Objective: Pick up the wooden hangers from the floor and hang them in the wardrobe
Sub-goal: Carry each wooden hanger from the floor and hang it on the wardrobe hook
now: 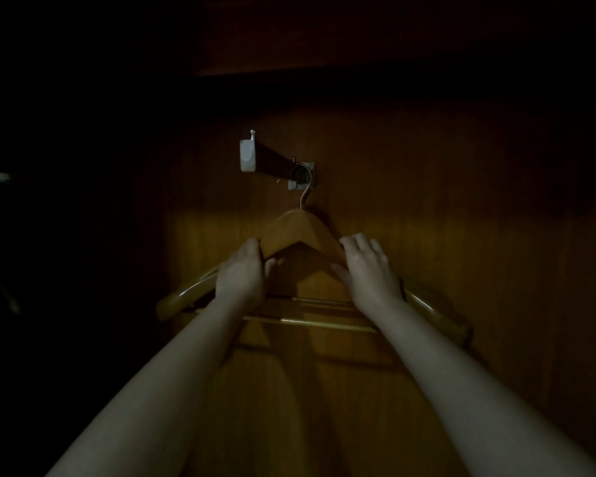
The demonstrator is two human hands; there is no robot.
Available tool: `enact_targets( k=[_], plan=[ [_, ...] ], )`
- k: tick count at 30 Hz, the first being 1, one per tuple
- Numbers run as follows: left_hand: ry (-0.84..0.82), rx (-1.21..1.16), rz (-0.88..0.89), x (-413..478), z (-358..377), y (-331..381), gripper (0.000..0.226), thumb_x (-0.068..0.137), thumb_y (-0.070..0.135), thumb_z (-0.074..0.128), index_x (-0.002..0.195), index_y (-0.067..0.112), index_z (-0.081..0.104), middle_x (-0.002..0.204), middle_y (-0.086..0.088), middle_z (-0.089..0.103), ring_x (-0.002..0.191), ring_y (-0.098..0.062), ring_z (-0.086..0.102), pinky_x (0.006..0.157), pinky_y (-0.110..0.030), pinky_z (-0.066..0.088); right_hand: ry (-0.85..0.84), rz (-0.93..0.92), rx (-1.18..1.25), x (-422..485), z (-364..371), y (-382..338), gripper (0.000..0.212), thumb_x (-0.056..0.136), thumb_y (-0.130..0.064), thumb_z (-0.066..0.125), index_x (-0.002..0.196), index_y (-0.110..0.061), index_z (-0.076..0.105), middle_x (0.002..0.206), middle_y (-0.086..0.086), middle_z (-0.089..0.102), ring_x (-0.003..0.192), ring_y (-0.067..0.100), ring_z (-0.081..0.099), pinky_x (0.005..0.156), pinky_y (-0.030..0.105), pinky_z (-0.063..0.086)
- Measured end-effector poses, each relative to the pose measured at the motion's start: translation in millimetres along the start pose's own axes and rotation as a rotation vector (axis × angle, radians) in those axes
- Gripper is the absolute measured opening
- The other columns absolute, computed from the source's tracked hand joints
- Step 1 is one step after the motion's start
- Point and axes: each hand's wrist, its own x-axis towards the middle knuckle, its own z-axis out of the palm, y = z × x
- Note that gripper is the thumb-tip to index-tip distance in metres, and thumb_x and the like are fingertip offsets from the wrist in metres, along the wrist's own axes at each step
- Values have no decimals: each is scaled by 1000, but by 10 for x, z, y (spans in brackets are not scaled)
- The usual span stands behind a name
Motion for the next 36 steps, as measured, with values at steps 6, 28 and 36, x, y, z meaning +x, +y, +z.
enact_targets(
  k=[6, 28, 36],
  plan=[
    [-19, -10, -27, -317, -25, 98, 70, 96, 52, 25, 149, 19, -6, 160, -5, -3, 147, -21, -2, 118, -46, 3, -1, -28, -166, -211, -110, -23, 62, 96, -35, 46, 147, -13, 20, 144, 8, 39, 130, 29, 38, 102, 43, 35],
    [-660, -29, 185, -2907, 431, -163, 43, 98, 42, 36, 134, 18, 43, 133, -6, 52, 116, -20, 54, 94, -33, 47, -550, -14, 52, -2792, 227, 18, 37, 100, -34, 35, 130, -18, 50, 135, 5, 52, 117, 23, 55, 89, 37, 46],
    [-1159, -104, 220, -3611, 949, -637, 30, 98, 35, 40, 112, 17, 59, 108, -8, 65, 99, -25, 62, 94, -45, 49, -913, 146, 87, -4044, 407, -86, 28, 100, -29, 35, 102, -15, 59, 88, 1, 62, 81, 19, 62, 65, 29, 45]
  ],
)
